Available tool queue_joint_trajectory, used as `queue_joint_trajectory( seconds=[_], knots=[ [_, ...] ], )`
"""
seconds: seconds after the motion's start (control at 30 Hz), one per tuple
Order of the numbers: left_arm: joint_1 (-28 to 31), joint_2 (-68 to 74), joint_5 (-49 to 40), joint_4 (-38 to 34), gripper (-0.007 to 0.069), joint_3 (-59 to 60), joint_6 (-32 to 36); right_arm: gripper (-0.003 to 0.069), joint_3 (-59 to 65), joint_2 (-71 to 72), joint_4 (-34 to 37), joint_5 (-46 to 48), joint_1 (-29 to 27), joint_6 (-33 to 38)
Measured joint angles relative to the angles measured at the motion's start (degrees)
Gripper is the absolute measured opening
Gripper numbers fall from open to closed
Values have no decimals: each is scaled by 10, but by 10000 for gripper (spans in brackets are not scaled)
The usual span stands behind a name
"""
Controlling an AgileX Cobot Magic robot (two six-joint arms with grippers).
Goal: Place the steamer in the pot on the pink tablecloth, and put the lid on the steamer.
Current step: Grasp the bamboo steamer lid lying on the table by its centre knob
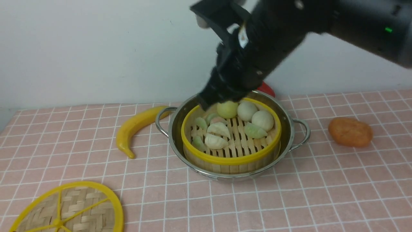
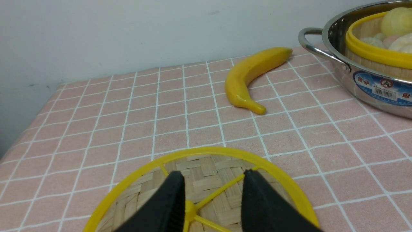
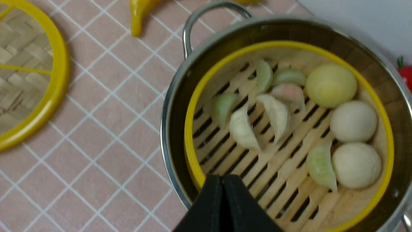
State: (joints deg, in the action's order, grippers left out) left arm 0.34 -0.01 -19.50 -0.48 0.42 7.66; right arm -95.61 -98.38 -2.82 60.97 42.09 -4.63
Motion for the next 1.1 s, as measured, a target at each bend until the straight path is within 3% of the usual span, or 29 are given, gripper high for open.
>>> queue_joint_trajectory(
  seconds=[0.17, 0.23, 0.43, 0.73, 1.1],
  knots=[
    [0, 0, 0, 0, 243, 0, 0, 22, 299, 201, -58, -201, -18, -56],
    [0, 0, 0, 0, 243, 0, 0, 24, 351, 239, -65, -233, -30, -70],
    [0, 0, 0, 0, 243, 0, 0, 39, 633, 469, -80, -384, -179, -137],
    [0, 0, 0, 0, 243, 0, 0, 60, 796, 730, -94, -417, -323, -142],
    [0, 0, 0, 0, 243, 0, 0, 89, 898, 918, -101, -422, -333, -142]
  ],
)
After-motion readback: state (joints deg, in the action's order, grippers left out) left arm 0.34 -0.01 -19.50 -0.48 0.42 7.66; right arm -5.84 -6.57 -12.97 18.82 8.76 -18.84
